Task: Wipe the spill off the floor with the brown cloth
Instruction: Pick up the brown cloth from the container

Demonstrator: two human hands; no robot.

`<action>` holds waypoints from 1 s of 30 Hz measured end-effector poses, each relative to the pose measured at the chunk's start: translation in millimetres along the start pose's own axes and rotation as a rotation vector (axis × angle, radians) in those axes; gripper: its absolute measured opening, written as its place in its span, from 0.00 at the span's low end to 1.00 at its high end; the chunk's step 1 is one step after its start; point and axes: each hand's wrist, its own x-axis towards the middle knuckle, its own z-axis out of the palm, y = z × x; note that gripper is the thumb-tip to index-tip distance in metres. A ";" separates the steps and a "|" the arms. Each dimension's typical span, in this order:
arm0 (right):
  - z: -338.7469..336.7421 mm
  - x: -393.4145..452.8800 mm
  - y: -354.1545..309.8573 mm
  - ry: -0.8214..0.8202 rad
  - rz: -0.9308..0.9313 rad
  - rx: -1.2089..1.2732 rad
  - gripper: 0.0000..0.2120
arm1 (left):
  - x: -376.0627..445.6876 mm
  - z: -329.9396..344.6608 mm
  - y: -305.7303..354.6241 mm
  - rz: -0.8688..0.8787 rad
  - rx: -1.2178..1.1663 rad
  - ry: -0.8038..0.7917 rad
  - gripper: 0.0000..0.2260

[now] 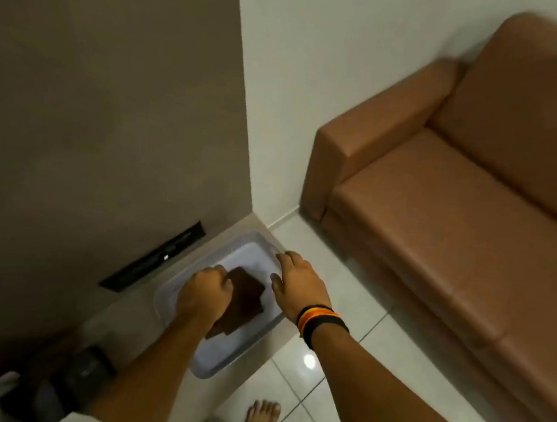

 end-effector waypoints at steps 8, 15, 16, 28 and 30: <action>160.5 93.1 28.3 -0.192 0.152 0.146 0.23 | 60.6 114.7 -92.5 -0.480 -0.175 -0.091 0.30; 214.4 120.1 16.8 -0.100 0.288 0.140 0.24 | 83.4 161.3 -101.5 -0.668 -0.298 -0.032 0.32; 216.2 121.5 16.8 -0.118 0.330 0.195 0.23 | 83.4 162.7 -100.2 -0.659 -0.339 -0.044 0.29; 135.1 -11.8 83.7 0.283 0.600 1.051 0.12 | -5.8 141.2 20.1 0.034 -0.570 0.088 0.18; 129.8 -52.3 115.2 0.416 0.688 1.141 0.13 | -27.2 156.6 56.7 0.140 -0.441 0.060 0.15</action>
